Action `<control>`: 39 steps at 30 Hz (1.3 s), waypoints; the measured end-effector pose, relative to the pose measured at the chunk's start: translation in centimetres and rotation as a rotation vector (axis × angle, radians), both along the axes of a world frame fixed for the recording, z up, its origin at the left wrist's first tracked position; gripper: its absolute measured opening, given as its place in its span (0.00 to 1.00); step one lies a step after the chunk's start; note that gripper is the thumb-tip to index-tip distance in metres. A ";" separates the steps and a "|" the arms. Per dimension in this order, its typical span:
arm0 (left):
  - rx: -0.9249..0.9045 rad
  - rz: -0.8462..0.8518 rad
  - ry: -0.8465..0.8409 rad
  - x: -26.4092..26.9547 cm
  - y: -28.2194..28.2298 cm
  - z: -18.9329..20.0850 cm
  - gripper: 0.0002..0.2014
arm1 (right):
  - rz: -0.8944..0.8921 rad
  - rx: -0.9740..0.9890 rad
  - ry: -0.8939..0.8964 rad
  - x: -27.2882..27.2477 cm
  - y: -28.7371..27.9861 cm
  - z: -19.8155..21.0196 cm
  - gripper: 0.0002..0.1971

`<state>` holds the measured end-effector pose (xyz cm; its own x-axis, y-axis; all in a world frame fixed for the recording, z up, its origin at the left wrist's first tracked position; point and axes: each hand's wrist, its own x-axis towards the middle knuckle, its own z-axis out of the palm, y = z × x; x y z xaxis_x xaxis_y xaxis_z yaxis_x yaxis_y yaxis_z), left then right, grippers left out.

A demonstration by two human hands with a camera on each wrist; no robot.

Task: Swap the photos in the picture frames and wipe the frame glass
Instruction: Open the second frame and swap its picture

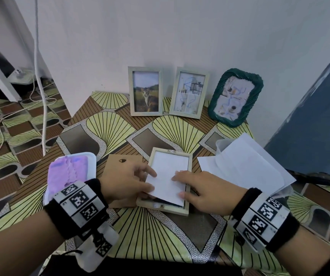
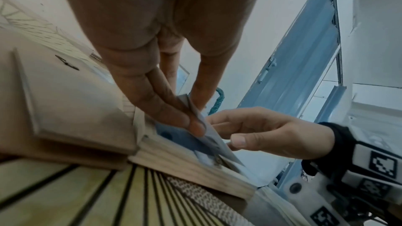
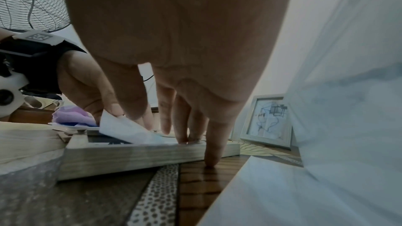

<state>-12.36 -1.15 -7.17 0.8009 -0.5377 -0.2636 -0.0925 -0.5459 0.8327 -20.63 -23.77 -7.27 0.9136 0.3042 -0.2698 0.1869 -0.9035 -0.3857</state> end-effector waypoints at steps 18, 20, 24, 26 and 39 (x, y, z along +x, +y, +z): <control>-0.306 0.136 0.125 -0.5 -0.2 2.0 0.10 | -0.222 0.282 -0.251 0.1 -0.1 0.4 0.16; -0.308 0.133 0.072 -0.2 -0.3 2.2 0.08 | -0.273 0.330 -0.358 -0.5 -0.3 1.4 0.14; -0.330 0.087 -0.016 0.1 -0.3 3.0 0.10 | -0.395 0.304 -0.577 -2.2 -2.1 3.7 0.09; -0.355 0.090 -0.041 0.3 -0.4 3.6 0.12 | -0.474 0.240 -0.622 -3.3 -3.5 4.5 0.08; -0.138 -0.056 -0.004 -0.1 -5.7 3.1 0.18 | -0.671 0.014 -0.281 -6.8 -7.0 2.1 0.15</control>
